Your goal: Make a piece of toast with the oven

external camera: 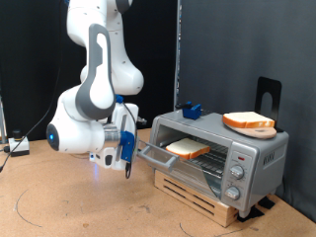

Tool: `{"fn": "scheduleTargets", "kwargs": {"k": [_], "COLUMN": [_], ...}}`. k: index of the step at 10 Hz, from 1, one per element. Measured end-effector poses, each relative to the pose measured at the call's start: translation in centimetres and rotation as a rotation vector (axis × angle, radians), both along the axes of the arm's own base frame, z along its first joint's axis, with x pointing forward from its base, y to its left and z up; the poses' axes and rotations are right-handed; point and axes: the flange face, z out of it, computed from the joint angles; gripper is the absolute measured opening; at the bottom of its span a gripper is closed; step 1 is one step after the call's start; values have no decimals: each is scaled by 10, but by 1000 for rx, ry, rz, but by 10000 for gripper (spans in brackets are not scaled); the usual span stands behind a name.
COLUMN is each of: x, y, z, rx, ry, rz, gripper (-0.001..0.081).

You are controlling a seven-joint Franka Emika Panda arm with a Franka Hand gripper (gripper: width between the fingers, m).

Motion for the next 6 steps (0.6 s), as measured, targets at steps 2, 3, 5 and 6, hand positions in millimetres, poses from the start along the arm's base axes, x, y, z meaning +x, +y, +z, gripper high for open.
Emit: {"fn": "scheduleTargets", "kwargs": {"k": [2,3,5,6], "x": [-9,-15,-28,-35], "y": [18,27,43,50], "z": [11,16,27,32], "rx": [5,6,8,10], "ry": [-2,-1,1,-1], "rz": [33,52,83,88], "gripper": [807,807,807,807]}}
